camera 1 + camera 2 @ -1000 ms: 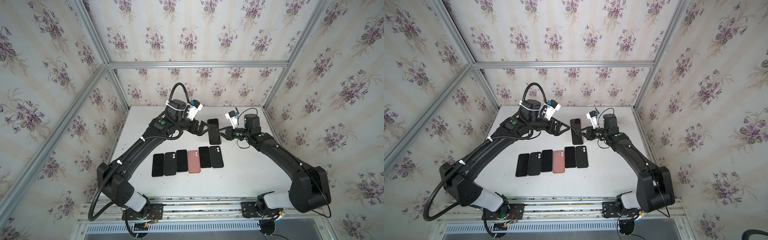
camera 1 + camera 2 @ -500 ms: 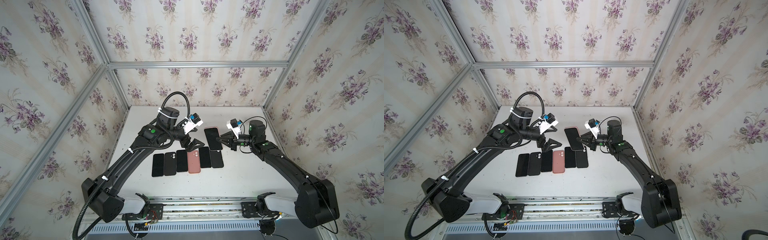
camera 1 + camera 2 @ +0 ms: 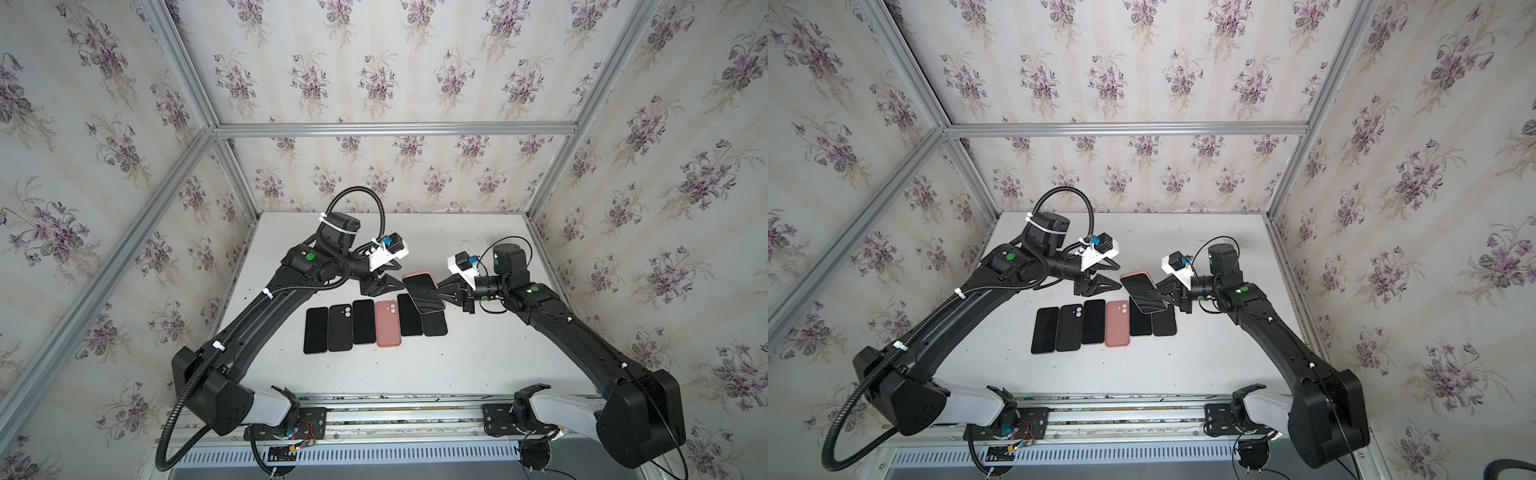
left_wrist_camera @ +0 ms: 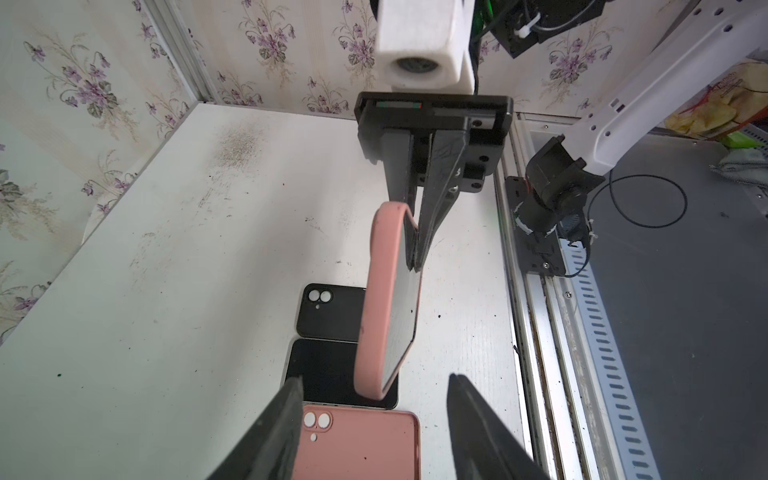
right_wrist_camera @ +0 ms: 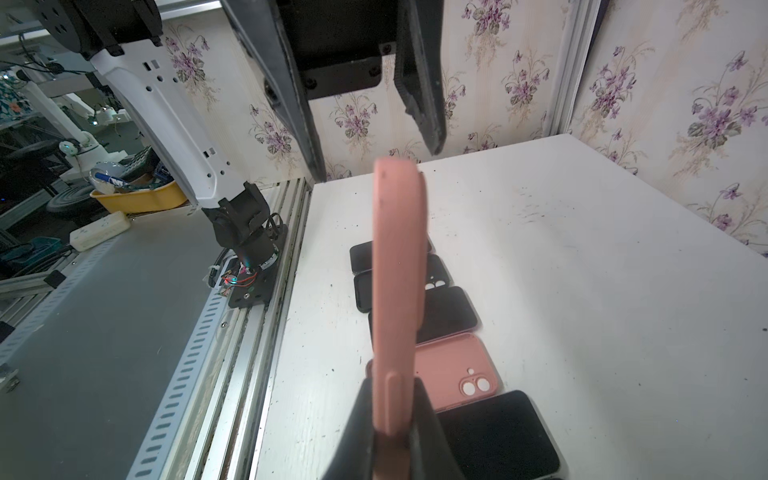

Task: Take the phone out of the phone case
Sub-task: 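Hold the pink-cased phone upright with both grippers above the row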

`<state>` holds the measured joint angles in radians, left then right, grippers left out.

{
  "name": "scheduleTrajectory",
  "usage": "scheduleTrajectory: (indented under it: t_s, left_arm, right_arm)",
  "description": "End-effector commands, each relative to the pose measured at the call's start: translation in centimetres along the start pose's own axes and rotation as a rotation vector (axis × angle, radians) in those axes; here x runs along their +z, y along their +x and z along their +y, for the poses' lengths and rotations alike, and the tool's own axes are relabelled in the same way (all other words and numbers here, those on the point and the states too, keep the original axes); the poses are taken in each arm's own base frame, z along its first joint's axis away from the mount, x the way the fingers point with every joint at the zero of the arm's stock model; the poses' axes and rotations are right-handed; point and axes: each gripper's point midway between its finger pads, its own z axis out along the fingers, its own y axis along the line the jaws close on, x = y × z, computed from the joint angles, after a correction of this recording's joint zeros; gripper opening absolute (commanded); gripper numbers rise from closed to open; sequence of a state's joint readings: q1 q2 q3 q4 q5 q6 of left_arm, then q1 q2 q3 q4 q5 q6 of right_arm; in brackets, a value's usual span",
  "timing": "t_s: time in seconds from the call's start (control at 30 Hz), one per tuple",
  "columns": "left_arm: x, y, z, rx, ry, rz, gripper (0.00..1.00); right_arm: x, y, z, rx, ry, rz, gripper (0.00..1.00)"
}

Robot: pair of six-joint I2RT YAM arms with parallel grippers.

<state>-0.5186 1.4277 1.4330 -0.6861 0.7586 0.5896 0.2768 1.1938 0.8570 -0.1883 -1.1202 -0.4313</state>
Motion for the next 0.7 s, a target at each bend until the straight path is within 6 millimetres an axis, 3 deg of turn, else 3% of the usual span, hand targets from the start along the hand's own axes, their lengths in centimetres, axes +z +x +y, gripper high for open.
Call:
scheduleTrajectory:
  t_s: [0.0, 0.33, 0.67]
  left_arm:
    - [0.2, -0.4, -1.1, 0.024, 0.072, -0.026, 0.56]
    - [1.4, -0.8, -1.7, -0.025, 0.172, -0.054, 0.44]
    - [2.3, 0.8, -2.0, -0.078, 0.208, -0.023, 0.32]
  right_arm:
    - [-0.1, -0.9, 0.8, -0.048, -0.030, -0.012, 0.00]
    - [0.5, -0.8, 1.0, -0.033, -0.059, -0.001, 0.00]
    - [0.6, -0.9, 0.9, -0.033, -0.056, 0.000, 0.00]
